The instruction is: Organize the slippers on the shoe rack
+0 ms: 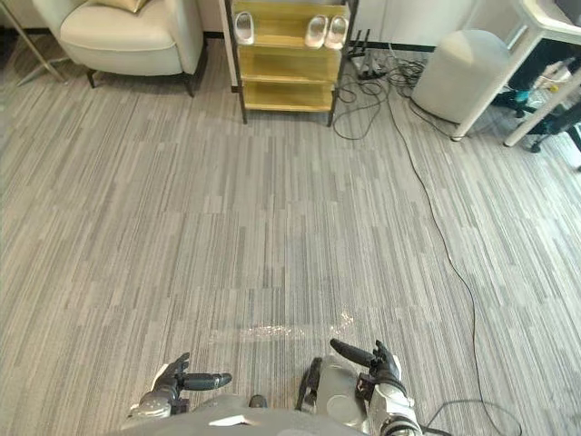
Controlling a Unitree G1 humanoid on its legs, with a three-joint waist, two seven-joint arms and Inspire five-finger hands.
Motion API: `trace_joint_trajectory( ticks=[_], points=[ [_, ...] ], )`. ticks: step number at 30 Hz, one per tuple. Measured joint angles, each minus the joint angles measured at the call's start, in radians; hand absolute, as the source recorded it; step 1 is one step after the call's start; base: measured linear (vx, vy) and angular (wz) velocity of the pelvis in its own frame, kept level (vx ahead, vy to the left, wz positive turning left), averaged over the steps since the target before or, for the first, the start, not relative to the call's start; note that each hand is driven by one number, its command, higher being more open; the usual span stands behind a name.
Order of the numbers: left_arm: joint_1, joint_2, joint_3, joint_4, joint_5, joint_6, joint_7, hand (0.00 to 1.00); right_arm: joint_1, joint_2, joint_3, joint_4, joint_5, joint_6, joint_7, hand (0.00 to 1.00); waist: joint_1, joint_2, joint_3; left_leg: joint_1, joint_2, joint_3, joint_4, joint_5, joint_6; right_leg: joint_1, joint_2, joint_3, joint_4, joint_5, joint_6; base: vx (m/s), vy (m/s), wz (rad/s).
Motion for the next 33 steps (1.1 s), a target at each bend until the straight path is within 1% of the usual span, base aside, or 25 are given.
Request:
trace_joint_trajectory(
  ticks=[2, 3, 4, 5, 7, 8, 9, 10, 11, 14, 16, 17, 18, 19, 20, 22, 23, 25, 26, 27, 28, 29, 30, 31, 33],
  points=[
    [0.002, 0.005, 0.001, 0.001, 0.001, 0.0, -0.001, 1.0, 0.002, 0.001, 0.0, 0.0, -0.001, -0.003, -0.001, 1.0, 0.0, -0.011, -0.003, 0.027, 0.006, -0.004, 0.002, -0.022, -0.04, -0.015, 0.015, 0.005, -0.101, 0.083, -0.042, 0.52, -0.171, 0.47],
    [0.005, 0.008, 0.012, 0.018, 0.004, 0.001, 0.0, 1.0, 0.007, 0.0, -0.009, 0.001, 0.003, 0.003, 0.001, 1.0, -0.007, -0.017, -0.007, 0.057, 0.017, -0.019, 0.033, -0.054, -0.089, 0.007, 0.026, 0.014, -0.124, 0.221, -0.117, 0.71, -0.263, 0.54],
    [-0.015, -0.016, 0.038, 0.017, 0.005, -0.001, 0.0, 1.0, -0.006, -0.004, -0.01, 0.001, -0.001, 0.001, -0.005, 1.0, 0.002, 0.009, -0.001, 0.013, 0.045, -0.021, 0.137, -0.033, -0.126, 0.031, 0.041, -0.009, -0.122, 0.186, -0.134, 0.61, -0.241, 0.44],
    [-0.017, -0.018, 0.04, 0.015, 0.004, -0.001, -0.001, 1.0, -0.006, -0.006, -0.01, 0.001, -0.001, -0.001, -0.006, 1.0, 0.002, 0.009, -0.001, 0.002, 0.045, -0.018, 0.161, -0.023, -0.131, 0.037, 0.043, -0.011, -0.126, 0.179, -0.132, 0.6, -0.237, 0.19],
    [-0.017, -0.034, 0.08, 0.005, 0.004, -0.004, -0.004, 1.0, 0.008, -0.009, 0.008, 0.004, 0.0, 0.005, -0.007, 1.0, -0.001, 0.034, 0.013, -0.145, 0.079, -0.015, 0.593, 0.14, -0.115, 0.204, 0.086, -0.018, -0.242, 0.145, -0.133, 0.7, -0.279, 0.12],
    [-0.016, -0.037, 0.087, 0.002, 0.003, -0.004, -0.004, 1.0, 0.017, -0.005, 0.016, 0.003, 0.0, 0.005, -0.008, 1.0, 0.003, 0.032, 0.016, -0.181, 0.097, -0.007, 0.701, 0.162, -0.11, 0.244, 0.098, -0.017, -0.271, 0.142, -0.135, 0.68, -0.241, -0.03],
    [-0.013, -0.04, 0.113, -0.012, 0.001, -0.007, -0.004, 1.0, 0.025, -0.003, 0.027, 0.001, 0.001, 0.008, -0.006, 1.0, 0.009, 0.039, 0.018, -0.241, 0.137, 0.043, 0.861, 0.155, -0.107, 0.318, 0.116, -0.006, -0.316, 0.137, -0.141, 0.43, -0.138, -0.21],
    [-0.013, -0.037, 0.143, -0.032, -0.01, -0.01, -0.007, 1.0, 0.027, 0.008, 0.026, -0.01, 0.002, 0.007, -0.009, 1.0, 0.016, 0.02, 0.029, -0.314, 0.182, 0.108, 0.983, 0.122, -0.085, 0.405, 0.123, 0.011, -0.368, 0.132, -0.143, 0.41, -0.119, -0.27],
    [-0.013, -0.037, 0.15, -0.044, -0.011, -0.011, -0.008, 1.0, 0.027, 0.012, 0.026, -0.018, 0.002, 0.006, -0.01, 1.0, 0.021, 0.012, 0.033, -0.344, 0.192, 0.126, 1.004, 0.111, -0.077, 0.435, 0.123, 0.021, -0.389, 0.132, -0.143, 0.45, -0.089, -0.36],
    [-0.028, -0.038, 0.153, -0.085, -0.02, -0.028, -0.006, 1.0, 0.017, 0.022, 0.015, -0.035, 0.014, 0.004, -0.022, 1.0, 0.051, 0.001, 0.04, -0.526, 0.195, 0.168, 0.911, 0.035, -0.084, 0.542, 0.122, 0.068, -0.49, 0.13, -0.139, 0.48, 0.007, -0.43],
    [-0.048, -0.033, 0.148, -0.083, -0.02, -0.029, -0.006, 1.0, 0.011, 0.03, -0.001, -0.033, 0.026, 0.005, -0.029, 1.0, 0.061, -0.014, 0.049, -0.569, 0.13, 0.166, 0.678, 0.03, -0.093, 0.59, 0.084, 0.091, -0.502, 0.102, -0.098, 0.38, 0.126, -0.36],
    [-0.047, -0.035, 0.134, -0.082, -0.02, -0.03, -0.002, 1.0, 0.014, 0.025, 0.0, -0.033, 0.034, 0.004, -0.03, 1.0, 0.062, -0.008, 0.046, -0.568, 0.077, 0.141, 0.412, 0.09, -0.103, 0.617, 0.065, 0.113, -0.498, 0.062, -0.058, 0.52, 0.258, -0.52],
    [-0.037, -0.046, 0.116, -0.077, -0.022, -0.029, -0.001, 1.0, 0.019, 0.014, 0.003, -0.026, 0.035, 0.003, -0.031, 1.0, 0.068, 0.012, 0.034, -0.562, 0.064, 0.107, 0.308, 0.247, -0.096, 0.628, 0.075, 0.146, -0.494, 0.034, -0.035, 0.55, 0.273, -0.63],
    [-0.037, -0.039, 0.115, -0.074, -0.024, -0.026, -0.002, 1.0, 0.013, 0.019, 0.013, -0.012, 0.036, 0.005, -0.032, 1.0, 0.072, 0.007, 0.029, -0.553, 0.053, 0.111, 0.314, 0.255, -0.038, 0.634, 0.06, 0.165, -0.49, 0.021, -0.025, 0.57, 0.254, -0.35],
    [-0.051, -0.023, 0.107, -0.07, -0.023, -0.026, -0.002, 1.0, 0.013, 0.036, 0.033, -0.003, 0.036, 0.007, -0.031, 1.0, 0.06, -0.03, 0.022, -0.558, 0.023, 0.122, 0.335, 0.214, -0.024, 0.626, 0.024, 0.184, -0.469, 0.014, -0.023, 0.47, 0.175, -0.1],
    [-0.063, -0.018, 0.108, -0.06, -0.024, -0.022, -0.004, 1.0, 0.016, 0.043, 0.03, 0.013, 0.032, 0.012, -0.031, 1.0, 0.065, -0.043, 0.017, -0.547, 0.021, 0.142, 0.387, 0.158, -0.007, 0.614, 0.002, 0.223, -0.393, 0.0, -0.001, 0.45, 0.171, -0.22],
    [-0.061, -0.014, 0.106, -0.045, -0.02, -0.02, -0.002, 1.0, 0.015, 0.046, 0.032, 0.028, 0.015, 0.013, -0.028, 1.0, 0.082, -0.048, 0.014, -0.478, 0.024, 0.181, 0.393, 0.105, 0.003, 0.562, -0.022, 0.278, -0.205, -0.007, 0.018, 0.43, 0.175, -0.64],
    [-0.049, -0.003, 0.082, -0.04, -0.017, -0.015, -0.001, 1.0, 0.015, 0.046, 0.05, 0.032, -0.004, 0.01, -0.026, 1.0, 0.075, -0.051, 0.009, -0.408, 0.019, 0.203, 0.358, 0.071, 0.01, 0.464, -0.051, 0.308, 0.057, 0.035, 0.132, 0.41, 0.158, -0.48],
    [-0.047, 0.012, 0.045, -0.035, -0.017, -0.008, -0.001, 1.0, 0.01, 0.044, 0.053, 0.029, -0.014, 0.011, -0.018, 1.0, 0.06, -0.061, 0.003, -0.352, 0.005, 0.208, 0.332, 0.051, 0.016, 0.366, -0.077, 0.319, 0.284, 0.067, 0.2, 0.4, 0.09, -0.08],
    [-0.048, 0.016, 0.027, -0.028, -0.017, -0.003, -0.001, 1.0, 0.01, 0.041, 0.052, 0.024, -0.022, 0.01, -0.017, 1.0, 0.05, -0.065, 0.001, -0.303, -0.003, 0.206, 0.308, 0.039, 0.016, 0.308, -0.099, 0.288, 0.405, 0.043, 0.154, 0.49, 0.066, 0.01],
    [-0.05, 0.013, 0.02, -0.018, -0.017, -0.001, -0.001, 1.0, 0.01, 0.034, 0.053, 0.024, -0.022, 0.01, -0.017, 1.0, 0.048, -0.063, 0.001, -0.233, -0.006, 0.207, 0.261, 0.037, 0.016, 0.264, -0.118, 0.228, 0.445, 0.001, 0.078, 0.42, 0.021, 0.04],
    [-0.05, 0.012, 0.018, -0.017, -0.016, -0.001, -0.001, 1.0, 0.009, 0.032, 0.054, 0.024, -0.023, 0.01, -0.018, 1.0, 0.047, -0.061, 0.002, -0.214, -0.005, 0.207, 0.247, 0.037, 0.015, 0.253, -0.12, 0.212, 0.44, -0.008, 0.064, 0.43, -0.013, 0.02],
    [-0.047, 0.007, 0.009, -0.017, -0.016, -0.001, 0.0, 1.0, 0.009, 0.022, 0.071, 0.023, -0.03, 0.009, -0.018, 1.0, 0.043, -0.049, 0.005, -0.156, 0.004, 0.205, 0.2, 0.038, 0.013, 0.209, -0.115, 0.156, 0.391, -0.039, 0.018, 0.45, -0.061, 0.05],
    [-0.047, 0.001, 0.003, -0.017, -0.011, -0.001, 0.0, 1.0, 0.003, 0.016, 0.073, 0.022, -0.043, 0.009, -0.018, 1.0, 0.036, -0.044, 0.006, -0.111, 0.019, 0.201, 0.167, 0.04, 0.011, 0.167, -0.099, 0.125, 0.299, -0.052, -0.004, 0.44, -0.088, 0.09],
    [-0.044, -0.013, -0.001, -0.016, -0.006, -0.001, -0.001, 1.0, -0.006, 0.005, 0.073, 0.014, -0.042, 0.01, -0.018, 1.0, 0.025, -0.028, 0.01, -0.065, 0.054, 0.192, 0.131, 0.04, 0.008, 0.091, -0.052, 0.127, 0.08, -0.03, 0.001, 0.46, -0.147, 0.23]
  ],
)
